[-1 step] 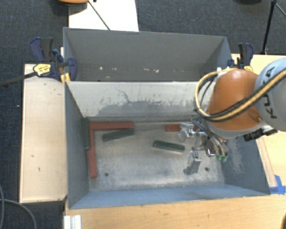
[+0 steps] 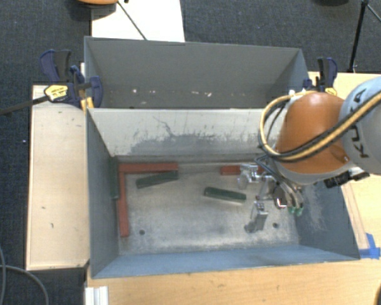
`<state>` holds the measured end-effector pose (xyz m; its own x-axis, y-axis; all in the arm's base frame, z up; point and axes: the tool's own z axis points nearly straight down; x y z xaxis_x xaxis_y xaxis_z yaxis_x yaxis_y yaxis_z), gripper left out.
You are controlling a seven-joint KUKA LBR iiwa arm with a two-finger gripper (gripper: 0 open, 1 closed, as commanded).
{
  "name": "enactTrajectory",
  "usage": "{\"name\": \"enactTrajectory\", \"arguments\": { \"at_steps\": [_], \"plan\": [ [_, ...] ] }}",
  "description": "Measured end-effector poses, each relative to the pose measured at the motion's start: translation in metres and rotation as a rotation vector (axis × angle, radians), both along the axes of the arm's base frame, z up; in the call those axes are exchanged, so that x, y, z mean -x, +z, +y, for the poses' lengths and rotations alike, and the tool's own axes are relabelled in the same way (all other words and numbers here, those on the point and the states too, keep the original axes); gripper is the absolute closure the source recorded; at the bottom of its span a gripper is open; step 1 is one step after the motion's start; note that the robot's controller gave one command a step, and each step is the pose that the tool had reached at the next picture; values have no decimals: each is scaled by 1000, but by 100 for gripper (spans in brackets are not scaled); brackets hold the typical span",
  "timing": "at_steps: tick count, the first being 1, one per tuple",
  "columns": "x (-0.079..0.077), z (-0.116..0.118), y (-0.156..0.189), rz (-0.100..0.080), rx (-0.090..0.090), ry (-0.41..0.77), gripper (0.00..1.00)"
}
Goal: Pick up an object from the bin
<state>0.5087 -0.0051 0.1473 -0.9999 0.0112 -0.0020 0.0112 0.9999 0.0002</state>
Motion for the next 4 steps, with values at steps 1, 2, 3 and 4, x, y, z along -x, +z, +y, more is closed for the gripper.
{"name": "enactTrajectory", "arguments": {
  "at_steps": [1,2,3,4],
  "plan": [
    [-29,19,-58,-6,-1,-9,0],
    [-32,5,-75,-4,-1,-61,100],
    [-30,5,-77,-1,0,-61,0],
    [-31,4,-75,-4,0,-61,100]
  ]
}}
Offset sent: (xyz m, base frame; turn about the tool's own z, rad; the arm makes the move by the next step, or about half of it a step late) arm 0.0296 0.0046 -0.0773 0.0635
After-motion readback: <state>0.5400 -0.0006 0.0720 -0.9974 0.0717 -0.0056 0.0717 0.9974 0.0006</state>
